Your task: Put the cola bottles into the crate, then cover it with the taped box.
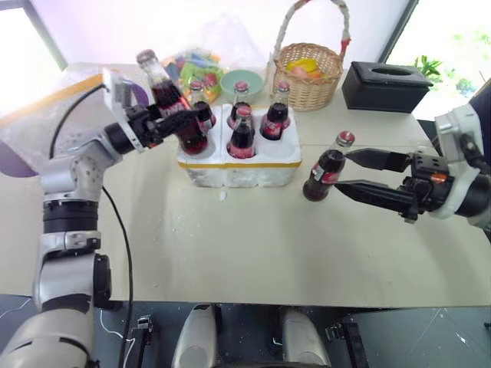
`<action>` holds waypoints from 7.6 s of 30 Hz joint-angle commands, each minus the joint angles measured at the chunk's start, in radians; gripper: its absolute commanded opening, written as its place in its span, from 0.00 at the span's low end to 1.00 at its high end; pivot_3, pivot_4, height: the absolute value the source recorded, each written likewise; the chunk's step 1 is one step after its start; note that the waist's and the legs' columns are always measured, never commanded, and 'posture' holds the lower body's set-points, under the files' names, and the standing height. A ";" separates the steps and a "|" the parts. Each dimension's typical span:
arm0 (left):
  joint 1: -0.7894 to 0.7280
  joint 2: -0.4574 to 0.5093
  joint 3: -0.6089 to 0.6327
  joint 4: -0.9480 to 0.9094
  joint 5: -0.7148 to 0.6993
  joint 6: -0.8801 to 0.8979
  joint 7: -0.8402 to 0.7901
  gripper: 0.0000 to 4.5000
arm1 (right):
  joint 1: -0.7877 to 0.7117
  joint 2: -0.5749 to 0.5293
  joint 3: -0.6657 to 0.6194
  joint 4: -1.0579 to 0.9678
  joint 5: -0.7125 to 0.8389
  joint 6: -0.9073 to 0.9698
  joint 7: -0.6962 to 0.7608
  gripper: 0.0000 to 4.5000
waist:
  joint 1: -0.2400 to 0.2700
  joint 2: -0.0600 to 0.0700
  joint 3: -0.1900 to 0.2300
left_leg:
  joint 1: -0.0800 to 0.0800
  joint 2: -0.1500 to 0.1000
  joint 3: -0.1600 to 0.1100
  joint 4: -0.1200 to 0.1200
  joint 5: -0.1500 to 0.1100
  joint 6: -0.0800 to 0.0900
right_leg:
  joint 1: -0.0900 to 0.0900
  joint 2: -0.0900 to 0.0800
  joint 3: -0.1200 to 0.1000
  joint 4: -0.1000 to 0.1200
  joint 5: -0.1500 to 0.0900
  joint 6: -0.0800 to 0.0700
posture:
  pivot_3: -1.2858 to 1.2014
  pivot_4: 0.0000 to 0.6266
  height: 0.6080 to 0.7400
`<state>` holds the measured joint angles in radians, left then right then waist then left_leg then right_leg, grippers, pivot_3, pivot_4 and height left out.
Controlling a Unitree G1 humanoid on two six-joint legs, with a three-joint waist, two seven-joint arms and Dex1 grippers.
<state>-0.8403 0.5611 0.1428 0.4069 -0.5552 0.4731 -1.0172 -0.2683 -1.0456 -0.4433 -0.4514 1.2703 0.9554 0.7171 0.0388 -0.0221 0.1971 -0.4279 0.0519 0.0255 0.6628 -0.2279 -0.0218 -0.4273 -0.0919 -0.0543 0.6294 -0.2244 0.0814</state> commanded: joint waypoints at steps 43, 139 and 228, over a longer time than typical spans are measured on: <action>0.234 0.315 0.175 -0.604 -0.402 0.421 -0.191 0.98 | 0.223 0.202 0.027 -0.054 -0.365 -0.170 -0.156 1.00 | -0.004 0.002 -0.001 | 0.001 0.001 0.000 -0.001 -0.001 0.001 | 0.000 0.000 0.001 0.000 -0.002 -0.002 | 0.52 0.24 1.00; -0.317 0.725 -0.344 0.938 0.958 -0.592 -0.010 1.00 | -0.288 0.269 0.146 0.161 -0.558 0.055 -0.085 0.99 | -0.027 0.005 0.003 | -0.002 0.009 0.010 -0.014 0.001 -0.002 | -0.015 0.006 0.003 0.002 0.000 -0.004 | 0.52 0.24 1.00; -0.488 0.510 -0.199 0.966 0.931 -0.187 0.034 0.88 | -0.101 0.188 0.090 -0.065 -0.299 0.038 -0.008 1.00 | -0.026 0.001 0.001 | -0.001 0.011 0.009 -0.008 0.001 -0.001 | -0.014 0.010 0.004 0.007 0.001 -0.004 | 0.52 0.24 1.00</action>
<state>-1.3017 1.0593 -0.0652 1.3816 0.3823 0.2794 -0.9989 -0.3651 -0.8441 -0.3284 -0.4891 0.9591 1.0168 0.7117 0.0124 -0.0216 0.1977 -0.4285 0.0633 0.0344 0.6547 -0.2268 -0.0233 -0.4411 -0.0821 -0.0503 0.6367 -0.2236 0.0771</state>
